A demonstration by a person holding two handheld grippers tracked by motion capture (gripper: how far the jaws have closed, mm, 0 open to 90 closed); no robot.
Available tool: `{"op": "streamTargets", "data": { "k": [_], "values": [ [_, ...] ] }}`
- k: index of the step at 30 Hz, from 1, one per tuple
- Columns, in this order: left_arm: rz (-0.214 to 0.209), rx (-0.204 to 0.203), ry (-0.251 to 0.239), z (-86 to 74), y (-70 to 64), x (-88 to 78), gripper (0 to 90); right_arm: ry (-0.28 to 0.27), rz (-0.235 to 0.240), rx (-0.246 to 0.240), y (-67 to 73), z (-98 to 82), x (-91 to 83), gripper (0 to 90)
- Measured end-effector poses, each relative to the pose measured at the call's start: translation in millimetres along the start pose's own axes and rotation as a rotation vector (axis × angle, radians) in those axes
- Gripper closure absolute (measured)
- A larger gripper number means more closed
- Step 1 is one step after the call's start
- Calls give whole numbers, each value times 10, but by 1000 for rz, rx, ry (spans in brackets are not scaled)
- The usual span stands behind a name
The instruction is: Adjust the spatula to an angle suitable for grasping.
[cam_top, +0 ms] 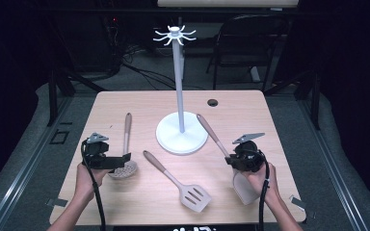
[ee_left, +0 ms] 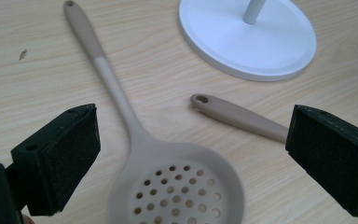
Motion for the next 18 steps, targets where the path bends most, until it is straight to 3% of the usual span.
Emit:
{"op": "streamTargets", "data": {
  "k": [6, 18],
  "values": [
    [-46, 30, -7, 67, -197, 69, 28, 11, 7, -53, 78, 9, 12, 784],
    [-108, 72, -30, 193, -465, 141, 27, 38, 19, -149, 280, 88, 125, 784]
  ]
}}
Point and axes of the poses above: each handheld gripper's, and its own axes: x roughly forward along the jaws, z roughly out of its top, y roughly to its left, the point moved 3 cm from there along x, roughly forward along the jaws, and after that the axes turned 7 degrees about z, right-handed, at the moved point
